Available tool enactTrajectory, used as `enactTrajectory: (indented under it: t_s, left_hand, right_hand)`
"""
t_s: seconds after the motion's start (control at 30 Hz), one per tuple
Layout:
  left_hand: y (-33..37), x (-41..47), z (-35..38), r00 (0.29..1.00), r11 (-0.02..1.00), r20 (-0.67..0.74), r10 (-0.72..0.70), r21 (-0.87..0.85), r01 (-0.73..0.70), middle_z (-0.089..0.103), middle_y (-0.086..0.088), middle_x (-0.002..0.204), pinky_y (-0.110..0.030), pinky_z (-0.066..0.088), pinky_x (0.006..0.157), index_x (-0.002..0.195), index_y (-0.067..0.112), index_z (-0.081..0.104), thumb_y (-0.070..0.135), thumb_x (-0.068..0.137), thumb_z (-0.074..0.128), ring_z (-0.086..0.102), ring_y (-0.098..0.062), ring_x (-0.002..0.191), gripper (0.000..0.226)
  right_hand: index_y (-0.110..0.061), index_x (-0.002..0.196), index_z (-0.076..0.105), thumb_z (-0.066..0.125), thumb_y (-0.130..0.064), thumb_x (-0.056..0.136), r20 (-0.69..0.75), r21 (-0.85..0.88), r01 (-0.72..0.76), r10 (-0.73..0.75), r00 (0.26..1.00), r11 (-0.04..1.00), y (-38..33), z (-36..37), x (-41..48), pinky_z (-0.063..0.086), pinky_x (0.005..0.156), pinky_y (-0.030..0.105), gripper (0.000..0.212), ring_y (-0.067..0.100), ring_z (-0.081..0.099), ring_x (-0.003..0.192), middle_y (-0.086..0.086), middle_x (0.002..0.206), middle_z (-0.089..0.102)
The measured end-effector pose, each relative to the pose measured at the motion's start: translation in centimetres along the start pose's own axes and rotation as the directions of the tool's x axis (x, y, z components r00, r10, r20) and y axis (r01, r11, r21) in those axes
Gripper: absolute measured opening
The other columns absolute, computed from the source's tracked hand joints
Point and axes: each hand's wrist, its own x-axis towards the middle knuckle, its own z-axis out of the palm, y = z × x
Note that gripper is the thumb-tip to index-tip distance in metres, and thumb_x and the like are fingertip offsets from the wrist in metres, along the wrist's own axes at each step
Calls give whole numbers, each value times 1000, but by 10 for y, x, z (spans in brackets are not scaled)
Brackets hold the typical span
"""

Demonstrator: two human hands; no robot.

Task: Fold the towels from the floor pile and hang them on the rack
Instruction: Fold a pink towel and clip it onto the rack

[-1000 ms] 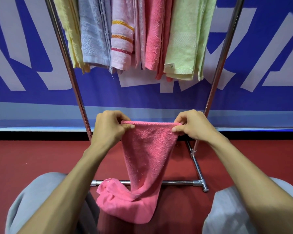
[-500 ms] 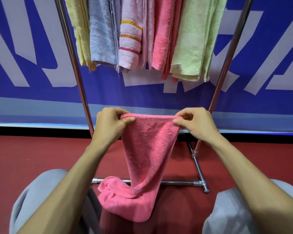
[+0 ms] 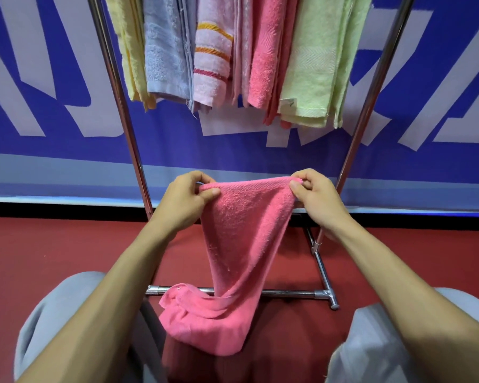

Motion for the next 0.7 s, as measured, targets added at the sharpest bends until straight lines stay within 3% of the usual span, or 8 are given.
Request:
enactTrajectory:
  t_s: [0.1, 0.2, 0.33, 0.47, 0.53, 0.63, 0.7]
  left_hand:
    - [2, -2, 1, 994, 987, 47, 97, 127, -102, 65, 4, 78, -26, 46, 69, 86, 20, 63, 19, 89, 63, 61, -16, 76, 4]
    - [6, -7, 1, 993, 989, 22, 117, 84, -118, 62, 11, 72, -26, 48, 71, 82, 19, 64, 20, 89, 63, 61, -15, 75, 7]
    - [29, -8, -10, 976, 971, -52, 213, 124, -205, 60, 13, 68, -5, 37, 60, 81, 17, 64, 23, 88, 65, 55, -3, 66, 9]
    - [70, 4, -36, 938, 950, -164, 307, 115, -291, 64, 4, 72, -24, 41, 64, 86, 11, 70, 23, 87, 66, 53, -6, 65, 13]
    - [91, 12, -49, 931, 952, -205, 304, 35, -303, 61, 2, 71, -25, 39, 62, 84, 10, 70, 20, 88, 64, 49, -5, 64, 13]
    - [118, 25, -70, 957, 933, -203, 207, -255, -255, 56, 8, 67, -17, 38, 57, 78, 19, 64, 21, 93, 59, 46, 2, 59, 15]
    - [133, 35, -84, 963, 902, -214, 162, -363, -233, 58, 6, 73, -22, 42, 60, 82, 19, 63, 24, 95, 56, 49, -4, 65, 15]
  right_hand:
    - [-22, 84, 62, 54, -9, 93, -57, 108, -11, 17, 998, 994, -4, 1, -1, 53, 81, 41, 18, 16, 61, 76, 7, 84, 68]
    - [-22, 83, 64, 53, -3, 93, -105, 176, -11, 30, 994, 984, -12, -3, -6, 53, 79, 38, 24, 14, 62, 75, 5, 83, 70]
    - [-21, 85, 64, 51, -2, 94, -189, 276, 17, 37, 981, 961, -33, -11, -12, 51, 75, 30, 24, 9, 62, 75, 2, 84, 69]
    - [-22, 86, 60, 52, -5, 94, -297, 339, 85, 21, 955, 937, -67, -22, -1, 47, 72, 27, 20, 11, 59, 75, 3, 83, 68]
    - [-17, 88, 60, 51, -5, 95, -330, 349, 134, -13, 944, 928, -95, -28, 9, 44, 69, 24, 17, 10, 55, 72, 7, 85, 65]
    - [-18, 88, 60, 51, -8, 96, -382, 345, 222, -80, 921, 912, -140, -39, 22, 44, 69, 27, 15, 11, 55, 74, 8, 87, 64]
    - [-17, 93, 63, 51, -13, 96, -398, 334, 262, -116, 910, 905, -170, -47, 26, 47, 73, 29, 13, 12, 58, 79, 4, 89, 66]
